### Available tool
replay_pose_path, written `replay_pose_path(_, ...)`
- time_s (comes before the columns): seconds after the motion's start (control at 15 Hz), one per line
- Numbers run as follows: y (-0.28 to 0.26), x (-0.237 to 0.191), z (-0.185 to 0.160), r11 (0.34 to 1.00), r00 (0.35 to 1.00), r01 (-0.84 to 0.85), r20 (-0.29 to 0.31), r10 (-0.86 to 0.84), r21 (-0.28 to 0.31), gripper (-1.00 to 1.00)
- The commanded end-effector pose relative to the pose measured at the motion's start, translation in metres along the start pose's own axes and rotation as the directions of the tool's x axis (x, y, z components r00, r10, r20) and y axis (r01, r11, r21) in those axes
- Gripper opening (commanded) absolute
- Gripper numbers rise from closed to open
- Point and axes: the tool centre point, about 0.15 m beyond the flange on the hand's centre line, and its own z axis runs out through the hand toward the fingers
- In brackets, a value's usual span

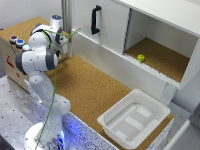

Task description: Grasp the handle of the drawer, then open it

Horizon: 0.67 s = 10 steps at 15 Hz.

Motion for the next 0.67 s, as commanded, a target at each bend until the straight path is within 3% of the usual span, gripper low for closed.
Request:
replay_pose_path(0.0, 0.019, -0.002, 0.022, 0.979, 1.000, 0.015, -0.028, -0.010, 0.203, 1.00)
replay_pose_path(0.6, 0.026, 0.002, 0.024, 0.958, 0.998, 0.027, -0.055, -0.012, 0.285, 1.00)
